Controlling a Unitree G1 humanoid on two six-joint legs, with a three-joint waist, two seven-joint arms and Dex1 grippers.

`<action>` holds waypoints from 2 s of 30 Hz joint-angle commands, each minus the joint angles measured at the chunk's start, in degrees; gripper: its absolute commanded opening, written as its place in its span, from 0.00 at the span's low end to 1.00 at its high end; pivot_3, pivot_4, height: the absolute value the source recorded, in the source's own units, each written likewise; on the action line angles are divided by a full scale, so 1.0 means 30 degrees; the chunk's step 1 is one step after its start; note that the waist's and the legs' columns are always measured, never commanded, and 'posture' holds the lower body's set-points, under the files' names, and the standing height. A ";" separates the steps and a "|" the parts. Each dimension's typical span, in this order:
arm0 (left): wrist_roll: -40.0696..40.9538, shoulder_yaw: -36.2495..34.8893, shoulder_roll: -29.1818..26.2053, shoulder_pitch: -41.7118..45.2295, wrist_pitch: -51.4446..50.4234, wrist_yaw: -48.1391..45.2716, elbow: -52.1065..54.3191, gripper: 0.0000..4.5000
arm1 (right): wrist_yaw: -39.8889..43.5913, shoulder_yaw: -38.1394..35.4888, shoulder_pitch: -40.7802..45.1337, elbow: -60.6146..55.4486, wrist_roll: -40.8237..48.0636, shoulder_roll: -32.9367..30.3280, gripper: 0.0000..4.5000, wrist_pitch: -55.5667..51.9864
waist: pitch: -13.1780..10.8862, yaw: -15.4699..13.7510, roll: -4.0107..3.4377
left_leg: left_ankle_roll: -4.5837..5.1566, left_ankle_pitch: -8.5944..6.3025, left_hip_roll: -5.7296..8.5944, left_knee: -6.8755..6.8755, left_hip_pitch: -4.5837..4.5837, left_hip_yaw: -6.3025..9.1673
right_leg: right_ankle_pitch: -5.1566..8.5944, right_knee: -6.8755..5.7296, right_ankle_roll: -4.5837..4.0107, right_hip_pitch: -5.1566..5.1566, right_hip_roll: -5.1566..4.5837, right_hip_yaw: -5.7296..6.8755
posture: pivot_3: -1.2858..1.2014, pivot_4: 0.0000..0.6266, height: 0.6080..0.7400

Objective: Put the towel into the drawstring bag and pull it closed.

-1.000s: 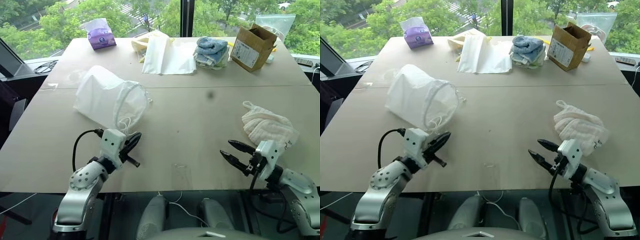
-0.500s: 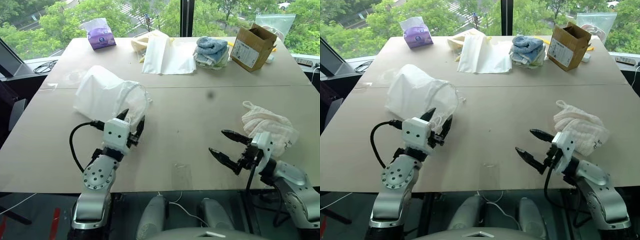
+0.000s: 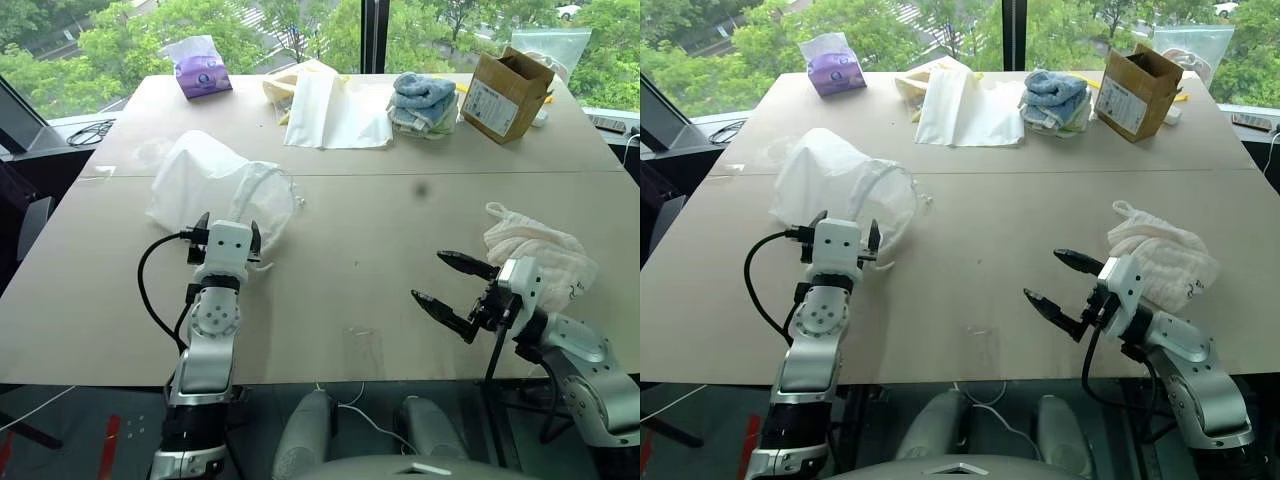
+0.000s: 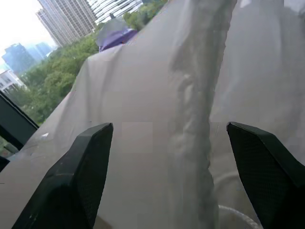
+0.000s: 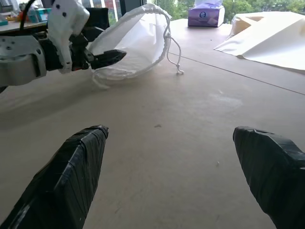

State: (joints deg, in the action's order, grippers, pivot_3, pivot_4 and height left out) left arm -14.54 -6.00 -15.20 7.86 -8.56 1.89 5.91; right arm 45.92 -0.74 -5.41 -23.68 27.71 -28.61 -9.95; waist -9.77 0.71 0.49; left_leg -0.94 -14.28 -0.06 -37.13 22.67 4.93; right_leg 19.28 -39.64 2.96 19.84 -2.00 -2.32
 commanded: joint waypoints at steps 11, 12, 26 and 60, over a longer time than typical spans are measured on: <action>-0.0412 0.0138 -0.1164 0.1123 0.3236 -0.0050 0.0291 0.00 | -0.1975 -0.2241 -0.1046 -0.0596 -0.1346 -0.0298 1.00 0.0955 | -0.0006 -0.0013 0.0011 | -0.0002 0.0001 0.0000 -0.0003 0.0010 0.0001 | -0.0001 -0.0003 0.0001 0.0004 -0.0012 -0.0002 | 0.52 0.24 1.00; -0.0440 0.0152 -0.1282 0.1331 0.3171 -0.0219 0.0433 0.00 | -0.2701 -0.2894 -0.0945 -0.0253 -0.1795 -0.0353 1.00 0.0970 | -0.0006 -0.0016 0.0011 | -0.0003 0.0002 0.0000 -0.0004 0.0010 0.0002 | -0.0001 -0.0005 0.0001 0.0005 -0.0012 -0.0001 | 0.52 0.24 1.00; 0.1804 0.0080 -0.1226 0.4550 -0.0235 -0.2794 0.1101 0.00 | -0.3371 -0.7464 0.0589 0.5094 -0.2512 -0.3874 1.00 -0.1874 | -0.0011 0.0019 0.0018 | -0.0009 0.0005 0.0004 -0.0016 0.0009 -0.0024 | -0.0002 -0.0021 0.0002 0.0004 -0.0005 -0.0016 | 0.52 0.24 1.00; 0.3661 0.0471 -0.1436 0.5356 -0.1538 -0.4903 0.0280 0.00 | 0.5778 -0.0924 0.7482 1.3131 -0.3573 -0.7028 0.00 -0.6528 | 0.0117 0.0090 0.0244 | -0.0015 0.0008 -0.0010 -0.0051 -0.0004 -0.0014 | -0.0003 -0.0018 0.0003 -0.0018 0.0001 -0.0008 | 0.52 0.24 1.00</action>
State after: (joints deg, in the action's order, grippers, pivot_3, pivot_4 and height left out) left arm -4.65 -4.18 -19.38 22.71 -12.78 -12.30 3.93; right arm 61.83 -6.06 18.42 18.17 16.20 -51.41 -27.33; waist -9.42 0.98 1.22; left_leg -0.99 -14.26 -0.10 -37.28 22.66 4.88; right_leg 19.26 -39.69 2.97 19.79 -1.99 -2.34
